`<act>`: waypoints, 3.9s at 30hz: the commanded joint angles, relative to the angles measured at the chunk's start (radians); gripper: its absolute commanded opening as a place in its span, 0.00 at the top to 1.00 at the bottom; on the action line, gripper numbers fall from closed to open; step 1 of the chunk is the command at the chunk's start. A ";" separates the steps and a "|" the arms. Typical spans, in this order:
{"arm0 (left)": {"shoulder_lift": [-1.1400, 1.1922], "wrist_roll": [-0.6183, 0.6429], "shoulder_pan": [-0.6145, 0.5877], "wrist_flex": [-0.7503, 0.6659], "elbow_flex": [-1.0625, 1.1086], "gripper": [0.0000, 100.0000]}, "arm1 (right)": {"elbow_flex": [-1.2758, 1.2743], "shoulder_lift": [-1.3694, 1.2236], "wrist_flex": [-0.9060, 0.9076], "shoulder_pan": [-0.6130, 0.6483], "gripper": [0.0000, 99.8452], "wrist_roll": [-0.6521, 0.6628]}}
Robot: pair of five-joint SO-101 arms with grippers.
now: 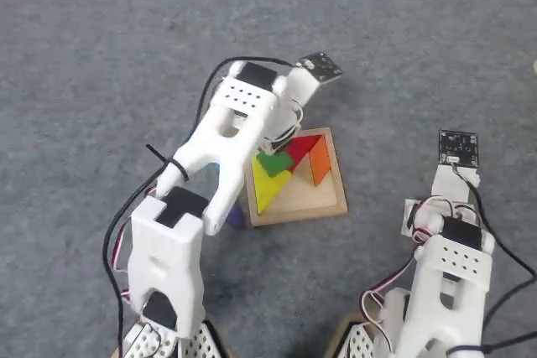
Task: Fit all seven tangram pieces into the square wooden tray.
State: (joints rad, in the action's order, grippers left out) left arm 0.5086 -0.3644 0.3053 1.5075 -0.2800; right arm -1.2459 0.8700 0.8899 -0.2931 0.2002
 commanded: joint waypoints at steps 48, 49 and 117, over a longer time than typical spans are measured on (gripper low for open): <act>0.051 0.058 0.101 0.057 -0.042 0.92 | 0.052 0.002 -0.001 0.008 0.79 -0.011; 0.048 0.058 0.103 0.068 -0.044 0.92 | 0.052 0.002 -0.001 0.008 0.79 -0.011; -0.163 -0.133 -0.176 -0.402 0.518 0.85 | 0.112 0.001 0.165 0.260 0.79 -0.006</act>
State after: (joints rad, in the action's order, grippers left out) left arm 0.2708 -0.4856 0.1258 1.0073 0.3890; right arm -1.1431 0.8700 1.0740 -0.0399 0.2018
